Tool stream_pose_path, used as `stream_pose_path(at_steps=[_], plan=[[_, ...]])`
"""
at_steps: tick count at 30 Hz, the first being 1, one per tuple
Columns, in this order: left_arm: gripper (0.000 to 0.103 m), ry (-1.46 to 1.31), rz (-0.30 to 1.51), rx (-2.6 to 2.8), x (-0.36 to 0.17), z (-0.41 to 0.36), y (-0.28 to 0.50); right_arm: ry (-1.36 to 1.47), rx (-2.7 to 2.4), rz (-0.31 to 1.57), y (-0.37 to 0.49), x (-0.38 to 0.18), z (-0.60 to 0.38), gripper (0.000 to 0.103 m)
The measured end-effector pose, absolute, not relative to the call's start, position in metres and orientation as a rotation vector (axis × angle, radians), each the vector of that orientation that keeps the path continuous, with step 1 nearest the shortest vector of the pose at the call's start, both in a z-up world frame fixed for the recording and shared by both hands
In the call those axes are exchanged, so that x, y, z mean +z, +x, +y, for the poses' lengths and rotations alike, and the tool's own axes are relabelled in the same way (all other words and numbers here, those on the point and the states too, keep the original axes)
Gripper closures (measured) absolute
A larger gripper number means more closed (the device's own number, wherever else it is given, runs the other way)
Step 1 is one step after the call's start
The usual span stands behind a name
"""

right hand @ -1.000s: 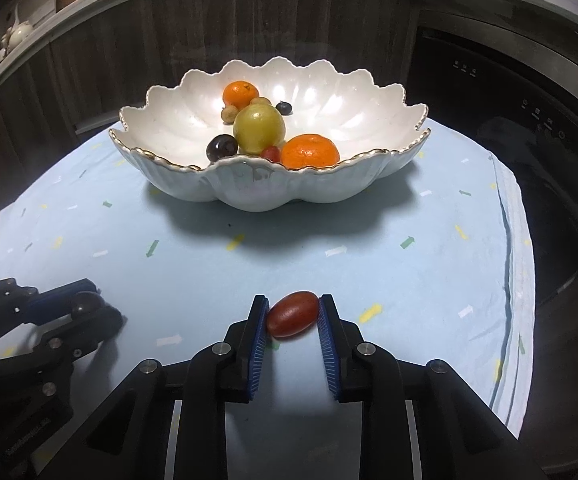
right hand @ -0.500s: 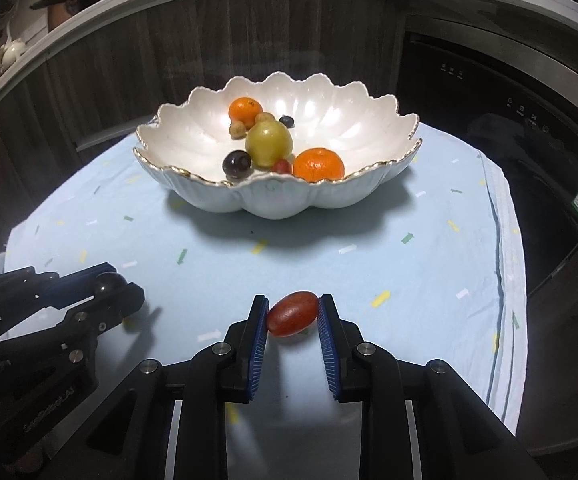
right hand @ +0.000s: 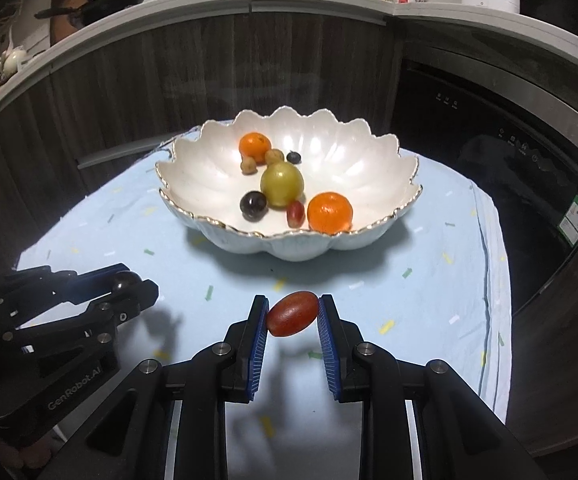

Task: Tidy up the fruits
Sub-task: 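Carry the dark plum and grape tomato over the white bowl with both tools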

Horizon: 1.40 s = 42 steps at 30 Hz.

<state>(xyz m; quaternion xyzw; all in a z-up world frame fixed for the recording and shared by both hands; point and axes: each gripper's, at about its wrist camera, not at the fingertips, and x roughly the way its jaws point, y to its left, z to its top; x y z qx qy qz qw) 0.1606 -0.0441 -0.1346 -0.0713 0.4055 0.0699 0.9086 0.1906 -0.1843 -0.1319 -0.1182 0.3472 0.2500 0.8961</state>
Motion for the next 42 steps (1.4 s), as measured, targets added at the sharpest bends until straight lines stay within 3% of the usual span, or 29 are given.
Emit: stream_pose_path(at_steps=[42], plan=[[0.075,-0.121,0.806,0.13,-0.085,-0.005,0.233,-0.171,0.362,0.672,0.248,-0.069,-0.173,0.076]])
